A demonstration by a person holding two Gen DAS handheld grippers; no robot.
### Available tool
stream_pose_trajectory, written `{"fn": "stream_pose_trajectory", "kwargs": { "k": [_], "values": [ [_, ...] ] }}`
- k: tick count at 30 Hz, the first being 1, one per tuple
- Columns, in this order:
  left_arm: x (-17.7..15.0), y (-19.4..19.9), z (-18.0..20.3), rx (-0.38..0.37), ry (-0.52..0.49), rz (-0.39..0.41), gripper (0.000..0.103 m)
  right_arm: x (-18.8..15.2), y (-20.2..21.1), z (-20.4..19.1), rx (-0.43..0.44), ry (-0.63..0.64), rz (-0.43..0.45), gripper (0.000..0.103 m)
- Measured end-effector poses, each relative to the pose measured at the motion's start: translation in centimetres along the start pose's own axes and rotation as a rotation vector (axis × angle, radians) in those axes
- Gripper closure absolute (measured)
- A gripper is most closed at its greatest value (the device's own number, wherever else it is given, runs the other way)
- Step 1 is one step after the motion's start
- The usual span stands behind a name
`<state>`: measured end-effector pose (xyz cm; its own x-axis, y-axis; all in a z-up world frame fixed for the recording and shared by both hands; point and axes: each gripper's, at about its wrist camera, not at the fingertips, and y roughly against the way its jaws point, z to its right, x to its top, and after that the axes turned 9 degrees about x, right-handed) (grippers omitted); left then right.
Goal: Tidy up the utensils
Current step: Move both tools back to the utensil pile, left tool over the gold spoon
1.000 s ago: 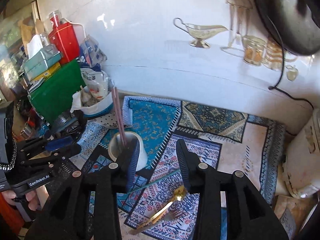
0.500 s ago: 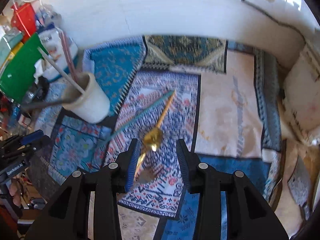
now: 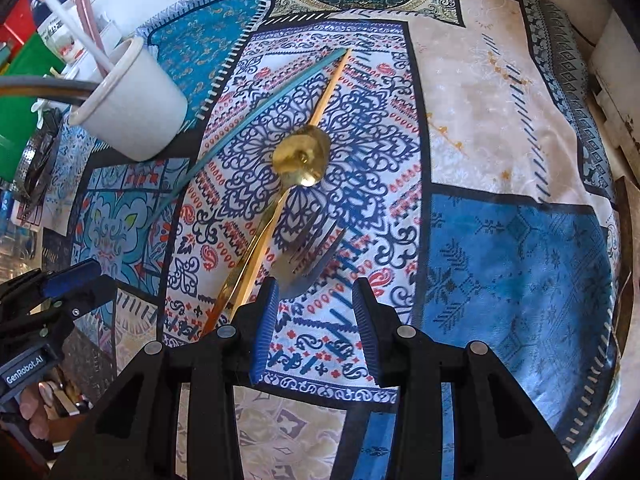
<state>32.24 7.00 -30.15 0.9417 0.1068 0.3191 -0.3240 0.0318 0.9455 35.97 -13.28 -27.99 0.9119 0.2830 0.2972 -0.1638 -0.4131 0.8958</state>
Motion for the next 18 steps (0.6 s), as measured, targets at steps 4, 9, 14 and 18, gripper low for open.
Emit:
{"fn": "stream_pose_trajectory", "kwargs": {
  "k": [4, 9, 14, 18],
  "values": [
    [-0.2, -0.1, 0.3, -0.004, -0.009, 0.001, 0.068, -0.8, -0.6, -1.2, -0.047, 0.04, 0.012, 0.066],
    [-0.2, -0.4, 0.9, -0.014, -0.027, -0.006, 0.068, -1.7, -0.5, -2.1, -0.075, 0.073, 0.05, 0.064],
    [0.3, -1.0, 1.9, -0.055, -0.031, -0.015, 0.074, -2.2, -0.3, -2.2, -0.046, 0.111, 0.056, 0.071],
    [0.9, -1.6, 3.4, -0.081, -0.054, -0.025, 0.077, -2.0, 0.1, -0.9, -0.032, 0.107, 0.039, 0.103]
  ]
}}
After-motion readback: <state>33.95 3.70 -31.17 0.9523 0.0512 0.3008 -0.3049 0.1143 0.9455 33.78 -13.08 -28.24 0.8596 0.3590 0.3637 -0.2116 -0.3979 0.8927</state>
